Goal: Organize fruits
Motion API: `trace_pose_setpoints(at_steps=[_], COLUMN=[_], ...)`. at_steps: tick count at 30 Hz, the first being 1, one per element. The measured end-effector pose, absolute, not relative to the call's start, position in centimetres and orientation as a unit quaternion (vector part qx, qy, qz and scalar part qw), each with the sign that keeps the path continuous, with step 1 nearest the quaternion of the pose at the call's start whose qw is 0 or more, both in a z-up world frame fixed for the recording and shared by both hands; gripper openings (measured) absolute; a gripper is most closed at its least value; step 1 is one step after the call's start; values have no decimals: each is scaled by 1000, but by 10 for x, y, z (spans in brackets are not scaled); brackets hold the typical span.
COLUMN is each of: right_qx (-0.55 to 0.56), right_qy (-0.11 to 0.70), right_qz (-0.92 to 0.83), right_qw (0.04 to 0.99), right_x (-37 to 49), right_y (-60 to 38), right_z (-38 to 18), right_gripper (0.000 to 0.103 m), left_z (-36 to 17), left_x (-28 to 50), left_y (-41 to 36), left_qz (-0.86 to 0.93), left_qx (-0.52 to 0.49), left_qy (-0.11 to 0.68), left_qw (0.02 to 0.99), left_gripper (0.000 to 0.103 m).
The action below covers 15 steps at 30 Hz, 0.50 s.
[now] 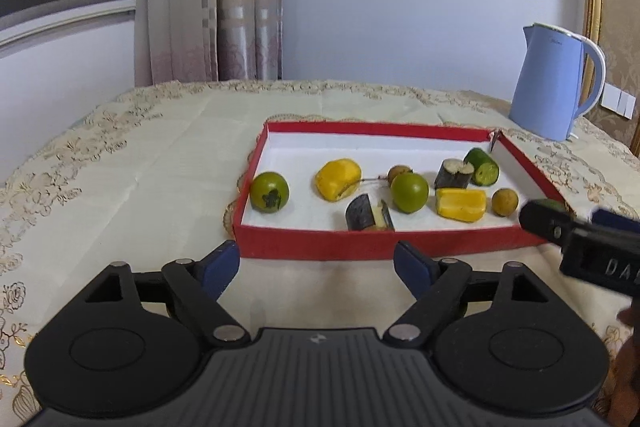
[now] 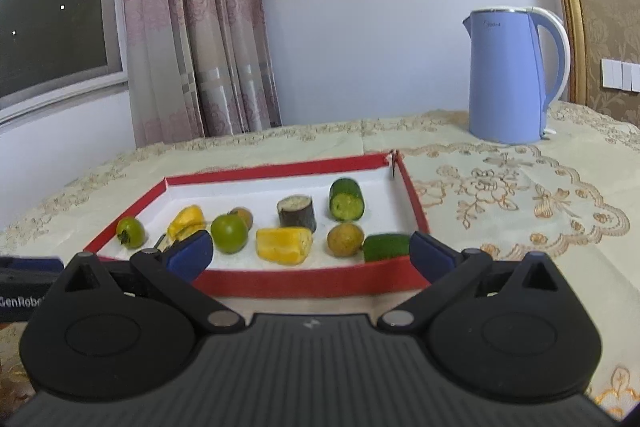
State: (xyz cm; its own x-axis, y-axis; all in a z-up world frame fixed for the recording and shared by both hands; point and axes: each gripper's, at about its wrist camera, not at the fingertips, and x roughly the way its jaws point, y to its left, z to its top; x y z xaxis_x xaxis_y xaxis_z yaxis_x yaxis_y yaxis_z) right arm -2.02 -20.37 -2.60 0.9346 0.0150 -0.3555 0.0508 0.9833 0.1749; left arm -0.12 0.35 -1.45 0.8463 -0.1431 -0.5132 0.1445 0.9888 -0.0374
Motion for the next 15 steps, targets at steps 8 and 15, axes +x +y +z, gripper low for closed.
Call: trace_pose_setpoints(at_steps=[8,15], right_qx=[77,50], right_qy=[224,229], right_qz=[-65,-90], right_qw=[969,968], right_x=[-20,-18], right_y=[-193,-178], right_z=[-32,-27], right_gripper=[103,103], left_z=[-13,-6], left_x=[-9,-20], left_y=[-4,3], left_qz=[-59,-52], left_qx=[29,8], left_qy=[255,241], left_qw=[965,969], left_gripper=[85,86])
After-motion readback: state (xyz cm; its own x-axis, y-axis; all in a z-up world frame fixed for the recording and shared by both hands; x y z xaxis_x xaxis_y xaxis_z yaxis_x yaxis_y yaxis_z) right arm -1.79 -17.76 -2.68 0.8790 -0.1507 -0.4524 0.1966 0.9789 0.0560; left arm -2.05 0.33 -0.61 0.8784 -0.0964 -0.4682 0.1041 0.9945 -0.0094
